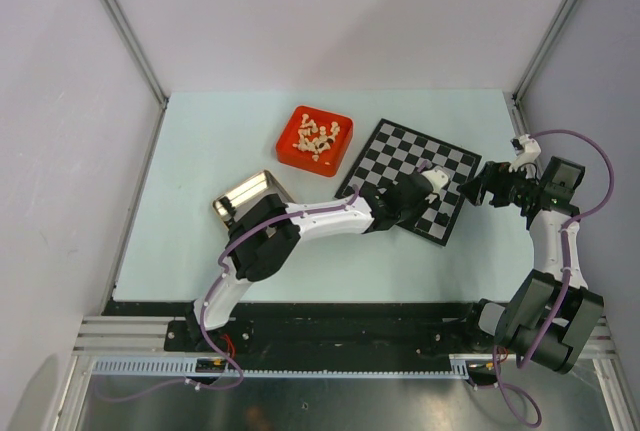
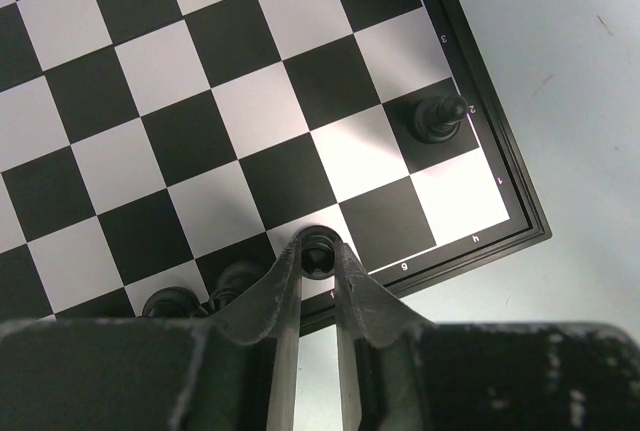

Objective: Set up the chess pieces on the board

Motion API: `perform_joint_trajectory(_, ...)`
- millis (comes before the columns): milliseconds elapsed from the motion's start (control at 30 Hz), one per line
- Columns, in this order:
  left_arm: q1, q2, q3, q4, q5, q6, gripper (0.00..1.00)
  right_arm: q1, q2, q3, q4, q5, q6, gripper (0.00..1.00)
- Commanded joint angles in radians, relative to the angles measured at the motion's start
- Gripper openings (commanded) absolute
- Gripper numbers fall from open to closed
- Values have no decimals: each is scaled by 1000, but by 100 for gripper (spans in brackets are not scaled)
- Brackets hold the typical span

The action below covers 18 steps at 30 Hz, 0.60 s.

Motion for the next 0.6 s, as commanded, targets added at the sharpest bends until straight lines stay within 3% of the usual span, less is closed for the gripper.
perform_joint_trajectory(0,1,-69,-4,9,-8,-20,23,-4,0,-4,35,-24,-11,90)
perform_joint_trajectory(567,-1,-127,-1,10,-33,-27,32,-5,0,-4,30,-34,-14,91)
